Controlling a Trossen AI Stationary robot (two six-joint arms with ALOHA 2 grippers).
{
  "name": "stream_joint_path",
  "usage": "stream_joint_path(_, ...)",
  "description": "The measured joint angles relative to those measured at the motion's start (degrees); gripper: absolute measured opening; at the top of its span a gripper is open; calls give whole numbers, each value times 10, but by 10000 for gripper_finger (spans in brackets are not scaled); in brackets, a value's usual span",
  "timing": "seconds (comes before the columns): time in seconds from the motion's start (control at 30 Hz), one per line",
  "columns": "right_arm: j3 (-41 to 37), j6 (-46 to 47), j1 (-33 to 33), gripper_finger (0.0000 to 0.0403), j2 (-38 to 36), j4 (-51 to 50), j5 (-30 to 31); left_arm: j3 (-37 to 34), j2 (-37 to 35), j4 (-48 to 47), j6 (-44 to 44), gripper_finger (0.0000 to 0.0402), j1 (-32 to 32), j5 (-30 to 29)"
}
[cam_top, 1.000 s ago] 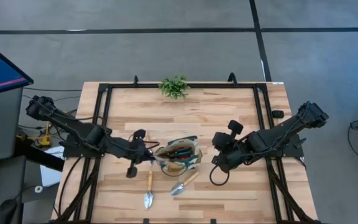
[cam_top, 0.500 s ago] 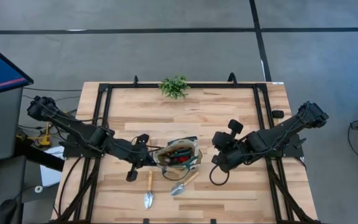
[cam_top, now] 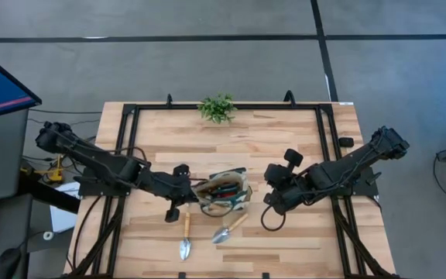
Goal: Pick & Place Garden tools in Gardening bag
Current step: Put the top right trowel into the gardening bag
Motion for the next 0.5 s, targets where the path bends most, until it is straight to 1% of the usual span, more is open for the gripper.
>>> stream_joint_path(0.13, 0, -2, 0, 0, 0, 0, 0, 21, -22, -26, 0, 2, -3, -2)
stream_joint_path(0.3, 0, -2, 0, 0, 0, 0, 0, 30, -36, -64, -2, 2, -3, -5)
stream_joint_path(0.5, 0, -2, 0, 0, 0, 0, 0, 30, -27, -94, -31, 2, -3, -4)
